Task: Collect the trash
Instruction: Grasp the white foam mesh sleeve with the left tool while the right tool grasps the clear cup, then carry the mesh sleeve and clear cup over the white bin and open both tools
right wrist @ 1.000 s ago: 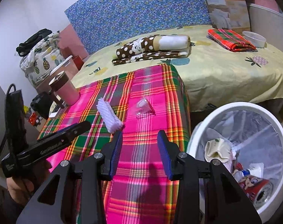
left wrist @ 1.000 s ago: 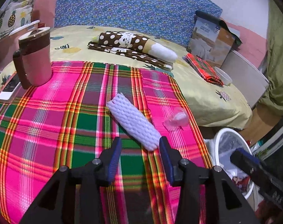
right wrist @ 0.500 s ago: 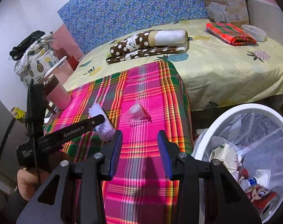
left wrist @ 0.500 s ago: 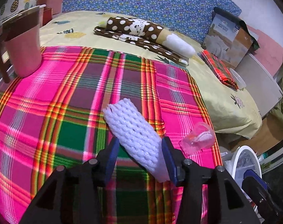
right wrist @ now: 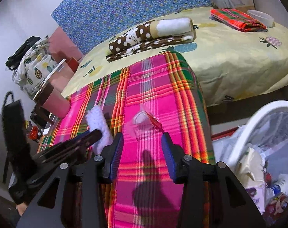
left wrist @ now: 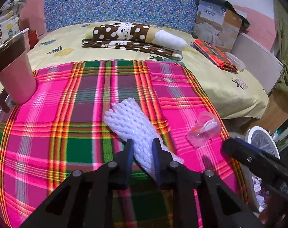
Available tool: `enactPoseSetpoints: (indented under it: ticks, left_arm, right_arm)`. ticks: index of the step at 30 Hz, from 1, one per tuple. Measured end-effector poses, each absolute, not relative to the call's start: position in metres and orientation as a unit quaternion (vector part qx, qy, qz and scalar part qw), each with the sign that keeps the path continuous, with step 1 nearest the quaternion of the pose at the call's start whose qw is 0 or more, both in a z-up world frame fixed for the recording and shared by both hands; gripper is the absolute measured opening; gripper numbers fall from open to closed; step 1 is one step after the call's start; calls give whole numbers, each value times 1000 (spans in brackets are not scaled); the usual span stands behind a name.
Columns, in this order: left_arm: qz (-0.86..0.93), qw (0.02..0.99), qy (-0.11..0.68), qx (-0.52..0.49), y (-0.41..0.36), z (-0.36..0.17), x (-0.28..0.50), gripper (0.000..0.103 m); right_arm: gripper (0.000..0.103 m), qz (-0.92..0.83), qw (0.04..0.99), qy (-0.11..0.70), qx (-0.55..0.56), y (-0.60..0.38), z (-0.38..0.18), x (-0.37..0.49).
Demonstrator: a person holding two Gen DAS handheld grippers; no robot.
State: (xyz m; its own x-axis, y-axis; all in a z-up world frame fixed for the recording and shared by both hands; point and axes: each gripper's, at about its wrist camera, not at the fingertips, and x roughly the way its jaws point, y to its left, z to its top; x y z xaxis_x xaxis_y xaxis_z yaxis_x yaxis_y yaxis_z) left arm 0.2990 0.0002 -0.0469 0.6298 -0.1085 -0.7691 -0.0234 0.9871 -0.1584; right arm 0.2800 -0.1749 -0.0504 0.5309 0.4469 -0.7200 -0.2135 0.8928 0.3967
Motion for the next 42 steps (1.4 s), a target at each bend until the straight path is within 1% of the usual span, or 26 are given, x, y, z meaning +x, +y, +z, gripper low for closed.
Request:
enactPoseSetpoints:
  ticks: [2, 3, 8, 12, 13, 14, 16, 17, 18, 19, 23, 28, 29, 30, 32, 36, 42]
  left_arm:
    - [-23, 900, 429, -80, 8, -45, 296, 21]
    - [-24, 900, 428, -81, 11, -44, 295, 21]
    - [-26, 899, 427, -95, 28, -42, 293, 22]
    - [-28, 895, 429, -117, 39, -43, 295, 25]
    - [-28, 895, 429, -122, 41, -44, 295, 25]
    - [-29, 894, 428, -126, 42, -44, 296, 28]
    - [-31, 893, 429, -133, 42, -45, 297, 31]
    - [-33, 892, 429, -136, 41, -46, 298, 35]
    - [-34, 892, 430, -138, 40, -47, 299, 42]
    - [-31, 891, 432, -138, 39, -49, 300, 44]
    - [-26, 885, 441, -145, 33, -55, 306, 44]
    - [-27, 881, 449, -144, 21, -64, 314, 44]
    - [-21, 885, 445, -133, 18, -63, 313, 41]
    - [-19, 886, 445, -127, 15, -63, 313, 32]
    - [-25, 887, 446, -120, 10, -61, 310, 26]
    - [-32, 895, 435, -90, -3, -52, 297, 23]
    - [-59, 902, 420, -81, -20, -37, 273, 23]
  right_arm:
    - [63, 190, 863, 448, 136, -171, -53, 285]
    - [65, 191, 862, 449, 139, -170, -54, 287]
    - [65, 187, 854, 461, 151, -163, -60, 300]
    - [65, 172, 856, 469, 132, -157, -66, 307]
    - [64, 169, 856, 471, 128, -157, -67, 308]
    - [58, 168, 857, 470, 126, -157, -68, 308]
    - [51, 159, 862, 468, 116, -160, -68, 307]
    - [49, 161, 862, 467, 118, -162, -68, 306]
    - [48, 161, 861, 467, 117, -163, -68, 307]
    - [48, 160, 862, 467, 115, -163, -67, 306]
    - [47, 166, 861, 467, 112, -163, -66, 304]
    - [47, 177, 860, 465, 114, -166, -65, 300]
    - [46, 178, 860, 464, 113, -167, -65, 297]
    - [46, 179, 861, 463, 114, -168, -64, 296]
    - [46, 182, 862, 459, 114, -171, -61, 291]
    - [46, 186, 866, 450, 118, -178, -55, 281]
    - [46, 190, 870, 437, 122, -188, -48, 267]
